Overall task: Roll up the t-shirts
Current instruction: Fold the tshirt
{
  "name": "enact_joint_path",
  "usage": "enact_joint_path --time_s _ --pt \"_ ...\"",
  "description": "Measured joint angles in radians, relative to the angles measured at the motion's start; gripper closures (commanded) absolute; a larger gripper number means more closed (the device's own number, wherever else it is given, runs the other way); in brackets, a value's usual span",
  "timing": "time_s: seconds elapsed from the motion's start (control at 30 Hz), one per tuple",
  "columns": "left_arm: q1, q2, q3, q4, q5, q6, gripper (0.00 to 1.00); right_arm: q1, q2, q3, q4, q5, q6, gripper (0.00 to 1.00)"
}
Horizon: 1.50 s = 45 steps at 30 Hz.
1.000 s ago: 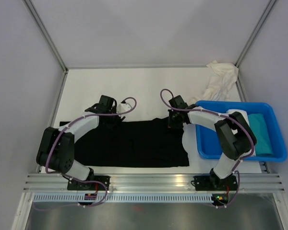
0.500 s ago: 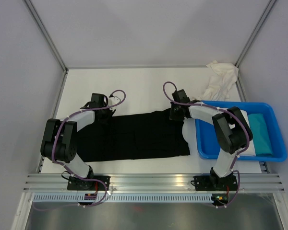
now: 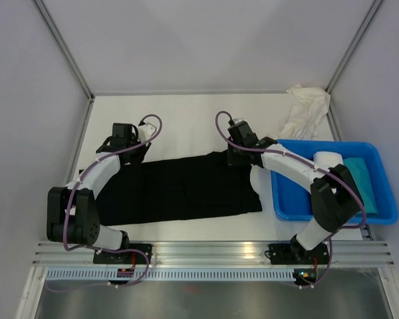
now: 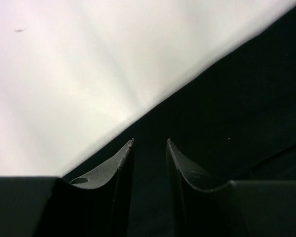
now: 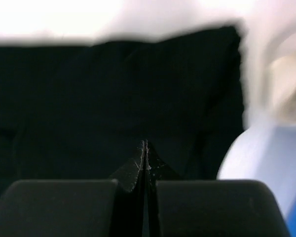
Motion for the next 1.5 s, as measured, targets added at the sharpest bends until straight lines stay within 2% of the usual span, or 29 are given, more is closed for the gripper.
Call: enact_joint_path --time_s 0.13,0.27,0.37,0.47,0.53,0.67,0.83,1.03,1.17,1.27,1.5 --pt "0.099 -0.068 0.012 -0.027 0.004 0.000 0.62 0.078 -0.098 -0.176 0.036 -0.049 0.052 1.00" --pt "0.299 -0.046 -0.003 -0.031 -0.005 0.002 0.62 0.080 -0.105 -0.340 0.037 -0.069 0.104 1.00" --pt "0.427 0.016 -0.043 -0.012 -0.026 0.010 0.63 0.072 -0.103 -0.363 0.060 -0.071 0.125 1.00" --pt "0.504 0.111 -0.082 0.026 -0.027 0.021 0.63 0.071 -0.101 -0.366 0.074 -0.067 0.129 1.00" --pt "0.531 0.120 -0.080 0.084 -0.047 0.041 0.63 0.066 -0.098 -0.366 0.084 -0.067 0.129 1.00" --pt "0.549 0.129 -0.091 0.142 -0.047 0.053 0.63 0.062 -0.094 -0.349 0.070 -0.057 0.125 1.00" --pt "0.550 0.102 -0.103 0.123 -0.029 0.054 0.60 0.059 -0.096 -0.268 -0.054 0.016 0.084 1.00" --pt "0.554 -0.053 -0.109 0.032 0.016 0.053 0.53 0.087 -0.205 -0.231 -0.175 0.079 0.081 0.99" --pt "0.554 -0.122 -0.092 -0.008 0.051 0.050 0.53 0.114 -0.276 -0.359 -0.140 0.012 0.135 1.00" --pt "0.554 -0.124 -0.067 -0.052 0.082 0.044 0.52 0.119 -0.259 -0.471 -0.103 -0.032 0.179 1.00" --pt "0.554 -0.132 -0.045 -0.126 0.116 0.041 0.52 0.086 -0.155 -0.426 -0.004 -0.092 0.199 1.00"
